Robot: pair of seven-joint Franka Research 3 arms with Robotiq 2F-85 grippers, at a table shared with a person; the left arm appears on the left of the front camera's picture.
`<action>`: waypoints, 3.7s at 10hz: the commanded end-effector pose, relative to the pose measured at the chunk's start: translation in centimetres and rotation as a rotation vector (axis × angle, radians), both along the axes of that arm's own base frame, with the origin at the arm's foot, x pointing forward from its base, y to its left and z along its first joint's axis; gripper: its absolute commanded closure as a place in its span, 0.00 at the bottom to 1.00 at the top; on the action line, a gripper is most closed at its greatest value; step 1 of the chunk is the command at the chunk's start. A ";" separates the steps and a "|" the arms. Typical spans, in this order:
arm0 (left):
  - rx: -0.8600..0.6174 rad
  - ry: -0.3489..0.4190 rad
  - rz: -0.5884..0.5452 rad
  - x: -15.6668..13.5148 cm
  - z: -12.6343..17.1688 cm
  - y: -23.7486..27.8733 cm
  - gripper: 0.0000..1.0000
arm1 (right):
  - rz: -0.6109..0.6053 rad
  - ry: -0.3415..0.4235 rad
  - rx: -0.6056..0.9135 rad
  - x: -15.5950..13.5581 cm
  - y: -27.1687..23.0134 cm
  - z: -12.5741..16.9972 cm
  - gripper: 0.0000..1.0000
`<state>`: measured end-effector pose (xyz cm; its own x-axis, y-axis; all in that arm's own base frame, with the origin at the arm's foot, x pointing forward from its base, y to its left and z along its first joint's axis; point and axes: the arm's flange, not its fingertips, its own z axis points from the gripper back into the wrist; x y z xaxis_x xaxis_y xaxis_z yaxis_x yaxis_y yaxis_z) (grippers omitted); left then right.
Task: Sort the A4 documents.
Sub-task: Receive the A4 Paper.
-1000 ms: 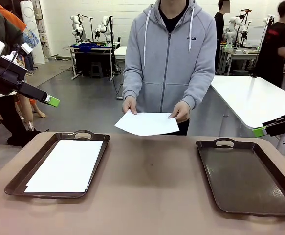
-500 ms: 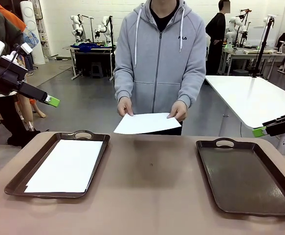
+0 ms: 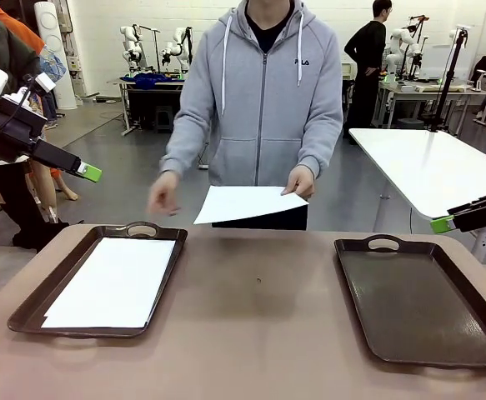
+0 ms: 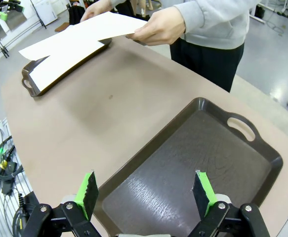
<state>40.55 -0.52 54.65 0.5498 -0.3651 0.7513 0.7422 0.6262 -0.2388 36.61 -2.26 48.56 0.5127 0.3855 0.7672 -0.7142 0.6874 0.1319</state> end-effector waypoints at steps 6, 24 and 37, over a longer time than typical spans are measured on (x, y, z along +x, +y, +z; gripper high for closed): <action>0.003 -0.009 0.007 -0.1 0.1 0.0 0.00 | 0.015 -0.014 0.027 0.3 0.0 -0.4 0.00; -0.500 0.581 0.037 7.2 -8.0 -6.7 0.00 | 0.015 -0.014 0.027 0.3 0.0 -0.4 0.00; -0.750 1.021 -0.055 14.8 -14.7 -16.6 0.00 | 0.015 -0.014 0.027 0.3 0.0 -0.4 0.00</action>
